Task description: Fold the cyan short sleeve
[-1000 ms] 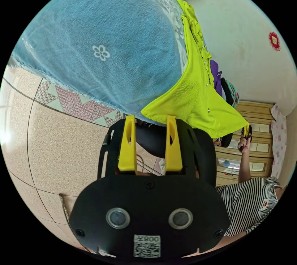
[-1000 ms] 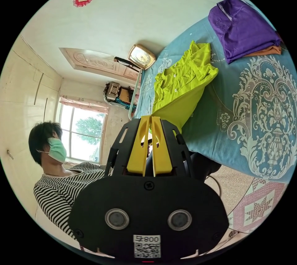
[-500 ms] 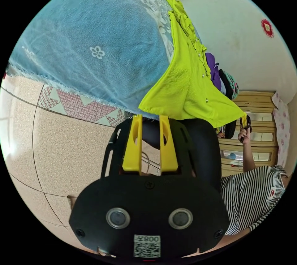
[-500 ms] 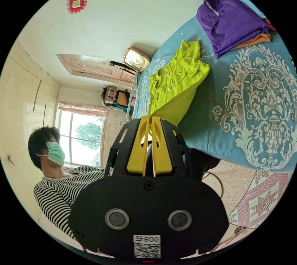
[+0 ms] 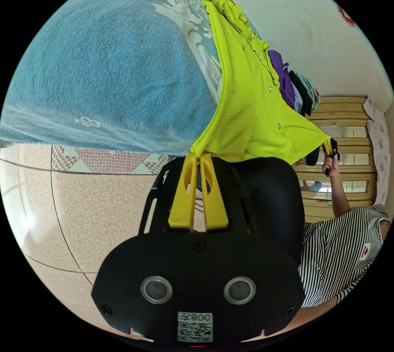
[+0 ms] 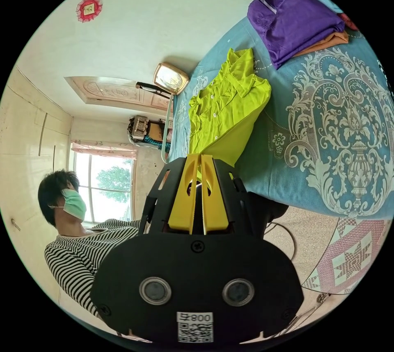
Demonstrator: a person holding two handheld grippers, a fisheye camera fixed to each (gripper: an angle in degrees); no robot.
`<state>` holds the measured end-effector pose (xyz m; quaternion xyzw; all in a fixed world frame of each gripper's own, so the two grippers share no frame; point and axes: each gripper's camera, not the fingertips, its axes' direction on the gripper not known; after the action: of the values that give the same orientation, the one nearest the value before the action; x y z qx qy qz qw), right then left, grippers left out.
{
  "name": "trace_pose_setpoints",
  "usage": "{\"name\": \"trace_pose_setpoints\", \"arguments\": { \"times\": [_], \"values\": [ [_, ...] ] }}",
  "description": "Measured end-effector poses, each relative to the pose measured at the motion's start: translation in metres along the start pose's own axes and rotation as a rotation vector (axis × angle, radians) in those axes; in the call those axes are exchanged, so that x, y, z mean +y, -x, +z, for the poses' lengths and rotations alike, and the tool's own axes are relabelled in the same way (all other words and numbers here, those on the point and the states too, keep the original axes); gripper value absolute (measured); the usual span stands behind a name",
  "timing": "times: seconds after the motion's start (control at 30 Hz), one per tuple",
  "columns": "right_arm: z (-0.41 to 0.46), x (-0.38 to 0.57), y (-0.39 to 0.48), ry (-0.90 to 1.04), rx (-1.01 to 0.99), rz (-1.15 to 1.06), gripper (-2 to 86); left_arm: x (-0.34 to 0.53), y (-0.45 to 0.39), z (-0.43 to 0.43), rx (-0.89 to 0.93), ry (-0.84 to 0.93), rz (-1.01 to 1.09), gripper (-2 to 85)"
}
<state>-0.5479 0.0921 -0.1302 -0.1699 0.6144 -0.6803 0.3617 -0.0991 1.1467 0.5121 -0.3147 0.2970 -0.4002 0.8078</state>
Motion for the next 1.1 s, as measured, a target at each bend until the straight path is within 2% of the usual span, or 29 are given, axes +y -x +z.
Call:
{"name": "trace_pose_setpoints", "arguments": {
  "times": [0.13, 0.47, 0.7, 1.1],
  "values": [
    [0.004, 0.008, -0.001, 0.002, 0.007, -0.003, 0.5, 0.023, -0.003, -0.018, 0.051, -0.033, 0.009, 1.4],
    [-0.010, 0.043, -0.011, -0.044, 0.000, -0.028, 0.5, 0.095, -0.038, -0.136, 0.297, -0.331, 0.169, 0.5],
    [-0.031, 0.078, -0.024, -0.085, -0.036, -0.068, 0.4, 0.129, -0.078, -0.202, 0.337, -0.442, 0.309, 0.5],
    [-0.060, 0.183, -0.099, -0.136, -0.119, 0.001, 0.5, 0.213, -0.074, -0.227, 0.373, -0.473, 0.183, 0.3]
  ]
}}
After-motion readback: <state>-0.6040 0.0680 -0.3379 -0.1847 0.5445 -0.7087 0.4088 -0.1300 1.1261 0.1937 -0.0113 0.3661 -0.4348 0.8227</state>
